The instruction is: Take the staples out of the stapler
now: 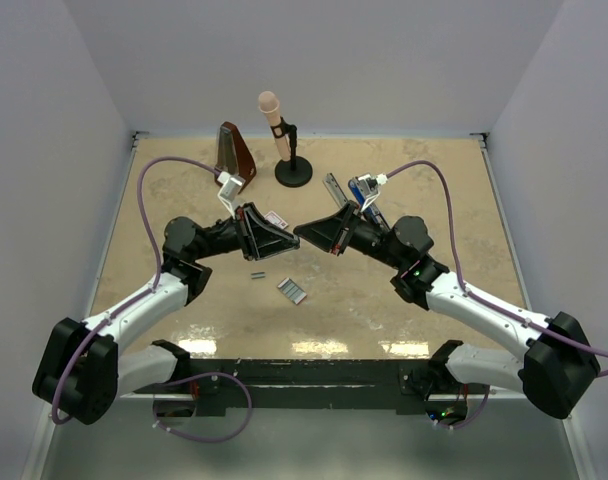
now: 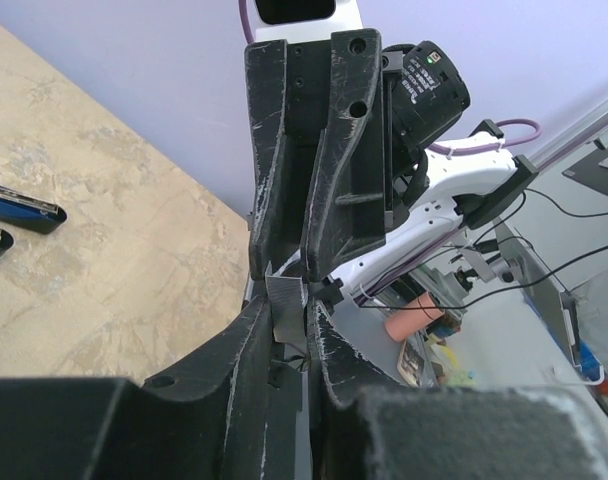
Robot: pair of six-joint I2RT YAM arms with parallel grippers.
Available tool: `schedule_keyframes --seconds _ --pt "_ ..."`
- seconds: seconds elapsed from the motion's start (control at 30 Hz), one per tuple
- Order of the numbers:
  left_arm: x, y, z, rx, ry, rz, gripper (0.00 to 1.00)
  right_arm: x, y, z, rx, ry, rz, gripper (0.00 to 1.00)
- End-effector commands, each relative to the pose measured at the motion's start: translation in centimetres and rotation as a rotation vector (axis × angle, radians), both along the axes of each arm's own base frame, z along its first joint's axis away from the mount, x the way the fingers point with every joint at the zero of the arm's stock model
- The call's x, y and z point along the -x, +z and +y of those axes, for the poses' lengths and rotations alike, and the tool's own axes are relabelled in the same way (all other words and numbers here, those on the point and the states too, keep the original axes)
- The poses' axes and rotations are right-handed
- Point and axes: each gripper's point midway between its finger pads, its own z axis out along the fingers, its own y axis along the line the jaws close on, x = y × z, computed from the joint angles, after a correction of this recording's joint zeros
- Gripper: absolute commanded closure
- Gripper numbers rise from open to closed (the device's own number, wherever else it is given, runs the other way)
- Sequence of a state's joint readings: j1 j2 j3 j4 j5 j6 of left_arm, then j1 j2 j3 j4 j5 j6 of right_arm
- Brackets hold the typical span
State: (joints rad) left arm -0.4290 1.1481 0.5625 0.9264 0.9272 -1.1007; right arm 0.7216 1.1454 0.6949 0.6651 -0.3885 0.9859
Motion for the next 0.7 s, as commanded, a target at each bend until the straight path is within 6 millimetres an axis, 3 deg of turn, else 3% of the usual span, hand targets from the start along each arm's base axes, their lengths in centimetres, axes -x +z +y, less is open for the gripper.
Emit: schedule_keyframes --seconds 0.0,0.13,0.17,0.2,0.23,0.27,0.33,0.37,0.5,0.53,0.6,0.67 --pt "0.0 0.5 -0.1 0.013 0.008 -0.053 0.80 0.2 0.5 -0.1 -0.007 0.004 -0.030 0.71" --pt "-1.3 -0.8 -0.3 -0.086 0.050 -0.039 0.83 -0.6 0.8 -1.1 0.028 -0.082 -0.033 0.48" --pt "-1.8 -2.8 -0.2 -0.165 0.067 -0.016 0.83 -0.8 0.2 -1.5 0.054 -0.109 -0.012 0.33" --pt "-2.6 -3.6 0.0 -0.207 0.113 -0.003 0.83 -0.9 0.1 -2.0 0.068 -0.136 -0.019 0.26" --pt "-3.4 -3.3 0.1 -0.244 0.144 -0.013 0.83 -1.3 0.8 -3.1 0.063 -0.203 -0.029 0.21" --pt "-3.6 -5.4 0.5 -0.338 0.158 0.012 0.83 -1.6 -0.1 -3.8 0.105 -0.236 -0.010 0.14" --pt "-5.1 -5.9 1.0 -0.407 0.220 0.011 0.83 -2.0 -0.4 -4.8 0.132 -0.295 0.001 0.06" --pt "-5.2 -7.3 1.5 -0.479 0.230 0.029 0.83 -2.3 -0.8 -5.8 0.160 -0.348 0.008 0.02" --pt "-7.4 -10.2 3.2 -0.701 0.348 0.064 0.83 -3.5 -2.6 -8.1 0.267 -0.484 0.052 0.01" --pt "-7.6 -10.8 3.5 -0.742 0.363 0.067 0.83 -3.5 -3.8 -8.6 0.314 -0.503 0.074 0.01" --pt "-7.8 -12.8 4.2 -0.868 0.395 0.083 0.83 -4.0 -4.1 -9.6 0.349 -0.556 0.072 0.01" --pt "-7.9 -13.3 4.2 -0.935 0.405 0.082 0.84 -4.0 -4.7 -10.2 0.377 -0.577 0.071 0.01"
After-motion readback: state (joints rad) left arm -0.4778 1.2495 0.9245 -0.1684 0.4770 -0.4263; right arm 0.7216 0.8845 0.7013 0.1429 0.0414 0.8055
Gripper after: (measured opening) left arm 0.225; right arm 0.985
